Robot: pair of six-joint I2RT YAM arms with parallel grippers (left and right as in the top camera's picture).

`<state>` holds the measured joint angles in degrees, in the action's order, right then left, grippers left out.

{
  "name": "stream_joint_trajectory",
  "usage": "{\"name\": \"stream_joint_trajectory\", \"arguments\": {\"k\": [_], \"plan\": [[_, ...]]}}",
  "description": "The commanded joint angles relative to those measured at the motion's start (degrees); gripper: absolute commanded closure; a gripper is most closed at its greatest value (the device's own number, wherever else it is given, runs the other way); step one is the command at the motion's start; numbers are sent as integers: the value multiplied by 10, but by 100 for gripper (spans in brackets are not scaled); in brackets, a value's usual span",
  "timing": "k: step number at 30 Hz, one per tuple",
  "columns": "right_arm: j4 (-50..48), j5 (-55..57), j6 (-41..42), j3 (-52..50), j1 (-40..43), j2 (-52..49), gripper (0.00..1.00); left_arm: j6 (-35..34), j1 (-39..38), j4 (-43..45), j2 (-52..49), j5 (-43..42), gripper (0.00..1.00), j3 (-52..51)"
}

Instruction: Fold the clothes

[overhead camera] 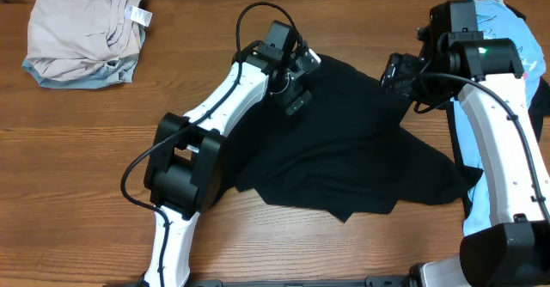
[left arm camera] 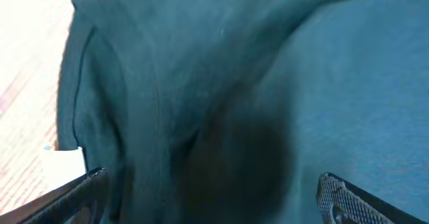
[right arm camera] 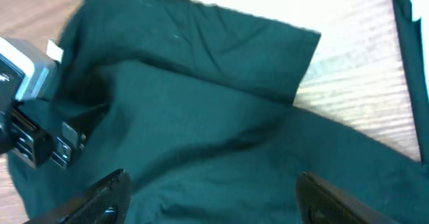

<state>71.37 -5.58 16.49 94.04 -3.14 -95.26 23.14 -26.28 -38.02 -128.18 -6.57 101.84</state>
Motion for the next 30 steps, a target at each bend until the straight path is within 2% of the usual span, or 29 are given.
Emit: {"name": "stream_joint_trajectory", "arguments": {"k": [1,7,10,14,23,30], "plan": [[-13,4,-3,-34,2,-3,18,0,0,2,-24,30,0,10],[-34,4,-2,-88,2,-3,18,-70,13,-24,-61,141,0,10],[-41,4,-2,-107,2,-3,18,-134,30,-40,-65,203,0,10],[-53,3,-1,-129,2,-3,17,-177,65,-76,-65,244,0,10],[-76,-7,1,-141,2,-3,15,-212,188,-223,-65,249,0,10],[-99,-45,0,-141,1,-3,14,-218,241,-268,-64,210,0,11]]}}
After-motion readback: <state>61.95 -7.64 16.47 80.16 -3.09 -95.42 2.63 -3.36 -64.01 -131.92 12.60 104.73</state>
